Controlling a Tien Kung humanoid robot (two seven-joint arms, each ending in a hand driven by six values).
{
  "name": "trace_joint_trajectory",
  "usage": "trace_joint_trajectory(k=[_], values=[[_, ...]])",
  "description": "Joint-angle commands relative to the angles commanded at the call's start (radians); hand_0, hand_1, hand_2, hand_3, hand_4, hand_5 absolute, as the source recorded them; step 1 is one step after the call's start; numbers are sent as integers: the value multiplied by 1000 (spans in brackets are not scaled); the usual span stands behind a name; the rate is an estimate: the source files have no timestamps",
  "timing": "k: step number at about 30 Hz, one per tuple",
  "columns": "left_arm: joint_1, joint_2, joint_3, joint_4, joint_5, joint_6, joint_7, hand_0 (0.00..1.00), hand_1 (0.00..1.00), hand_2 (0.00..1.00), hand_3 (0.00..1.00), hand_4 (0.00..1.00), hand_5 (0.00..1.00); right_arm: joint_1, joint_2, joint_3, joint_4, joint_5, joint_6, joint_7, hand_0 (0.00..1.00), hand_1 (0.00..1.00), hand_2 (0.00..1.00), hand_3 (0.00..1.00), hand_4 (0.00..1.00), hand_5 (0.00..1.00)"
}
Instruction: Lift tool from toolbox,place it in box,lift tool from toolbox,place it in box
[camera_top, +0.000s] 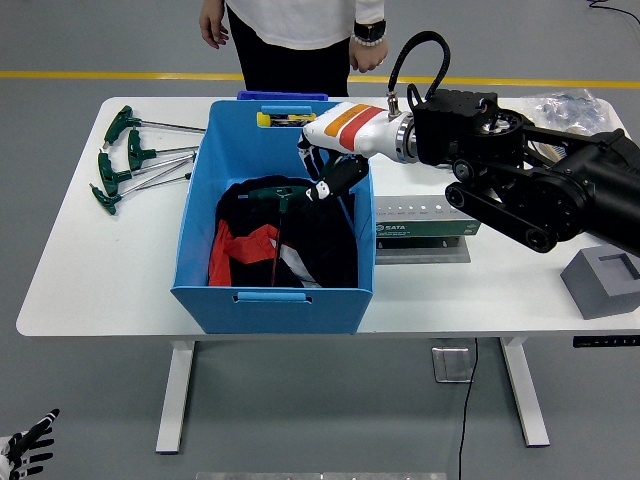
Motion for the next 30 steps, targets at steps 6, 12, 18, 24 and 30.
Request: trace_joint_trajectory(k=[6, 12, 18, 24, 30], values=[[-4, 0, 16, 0, -9, -2, -3, 731, 690, 729, 719, 813, 668, -8, -9, -25, 0, 37, 18, 3, 736, 731, 831, 862, 914, 649], [-6, 1, 16, 0, -5, -2, -2, 731, 689, 729, 719, 813, 667, -13, -10, -29, -4, 34, 12, 5, 748, 747, 849, 957, 918, 632], [-3, 0, 14, 0, 0, -2, 1, 731, 690, 729, 718, 813, 667, -18, -21, -17, -4, 23, 8, 6, 742, 748, 850, 960, 912, 635], [-2, -2, 20, 0, -10, -2, -3, 731, 691, 729, 718, 813, 667, -35, -48, 45, -28, 19, 5, 1, 749, 751, 850, 962, 913, 640], [1, -3, -7, 0, 12, 0, 2, 731, 690, 729, 717, 813, 667, -76, -88, 157, -48, 51, -20, 12, 760, 756, 854, 957, 951, 669]])
